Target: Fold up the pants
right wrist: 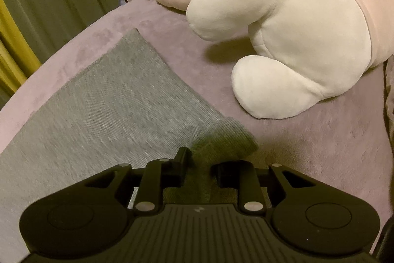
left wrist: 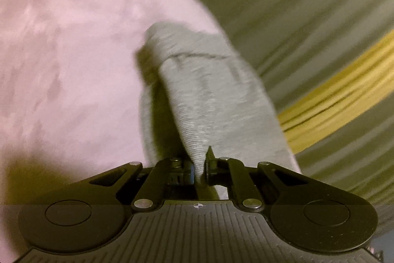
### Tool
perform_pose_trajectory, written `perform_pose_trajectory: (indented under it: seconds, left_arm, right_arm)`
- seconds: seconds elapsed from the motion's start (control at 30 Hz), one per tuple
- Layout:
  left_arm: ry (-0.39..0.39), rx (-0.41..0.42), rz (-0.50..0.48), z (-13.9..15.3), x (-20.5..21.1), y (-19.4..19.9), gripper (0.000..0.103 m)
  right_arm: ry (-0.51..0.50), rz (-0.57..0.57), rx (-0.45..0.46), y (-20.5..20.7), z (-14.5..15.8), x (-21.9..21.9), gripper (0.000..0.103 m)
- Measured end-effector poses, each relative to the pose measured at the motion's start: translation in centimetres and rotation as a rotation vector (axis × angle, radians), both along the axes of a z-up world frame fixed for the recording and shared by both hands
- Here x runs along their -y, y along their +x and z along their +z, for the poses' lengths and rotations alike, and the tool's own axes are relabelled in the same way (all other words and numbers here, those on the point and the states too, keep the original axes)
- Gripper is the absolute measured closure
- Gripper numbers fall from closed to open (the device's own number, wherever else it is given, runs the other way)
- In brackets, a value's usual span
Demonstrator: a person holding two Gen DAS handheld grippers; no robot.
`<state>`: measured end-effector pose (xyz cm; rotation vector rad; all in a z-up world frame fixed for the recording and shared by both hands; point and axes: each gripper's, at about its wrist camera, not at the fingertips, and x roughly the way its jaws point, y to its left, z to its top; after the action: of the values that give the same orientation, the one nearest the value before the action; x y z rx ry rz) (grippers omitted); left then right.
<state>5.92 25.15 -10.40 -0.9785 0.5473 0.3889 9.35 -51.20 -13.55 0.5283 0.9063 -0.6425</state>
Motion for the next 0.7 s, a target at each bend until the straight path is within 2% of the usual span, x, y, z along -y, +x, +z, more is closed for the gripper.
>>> perform_pose_trajectory:
  seconds: [0.07,0.23,0.33,0.37,0.4,0.43,0.47,0.53,0.6,0.63,0.7]
  left_arm:
    - [-0.04,-0.026,0.014,-0.6,-0.5,0.0,0.089]
    - [-0.031,-0.032,0.017,-0.3,-0.5,-0.1,0.08]
    - [-0.016,-0.029,0.012,-0.2,-0.2,0.7,0.073]
    - [-0.008,-0.031,0.013,-0.1,0.0,0.7,0.07]
    - [0.003,-0.028,0.012,-0.1,0.1,1.0,0.068]
    - [0.01,-0.022,0.01,-0.1,0.2,1.2,0.063]
    - [0.02,-0.02,0.011,0.0,0.2,0.9,0.06]
    - [0.04,-0.025,0.02,0.3,0.2,0.5,0.057]
    - [0.063,-0.037,0.041,0.6,0.2,0.2,0.042]
    - [0.082,-0.062,0.065,0.8,0.3,0.0,0.026]
    - [0.102,-0.081,0.096,0.9,0.2,-0.3,0.024]
  right_arm:
    - [0.003,-0.003,0.002,0.0,-0.1,0.0,0.079]
    - [0.005,-0.004,0.006,0.0,-0.2,-0.1,0.077]
    - [0.014,0.001,0.014,0.0,-0.2,-0.2,0.066]
    - [0.024,0.013,0.022,0.0,-0.3,-0.1,0.049]
    - [0.044,0.04,0.039,0.1,-0.3,-0.1,0.02]
    - [0.074,0.088,0.057,0.4,-0.5,-0.2,0.008]
    - [0.075,0.125,0.046,0.7,-0.5,-0.5,0.005]
    - [0.007,0.138,-0.033,1.5,-0.4,-1.3,0.004]
    - [-0.117,0.119,-0.134,2.2,-0.1,-2.5,0.004]
    - [-0.188,0.112,-0.159,2.3,0.3,-3.2,0.004]
    - [-0.316,0.133,-0.148,2.4,1.6,-5.0,0.004]
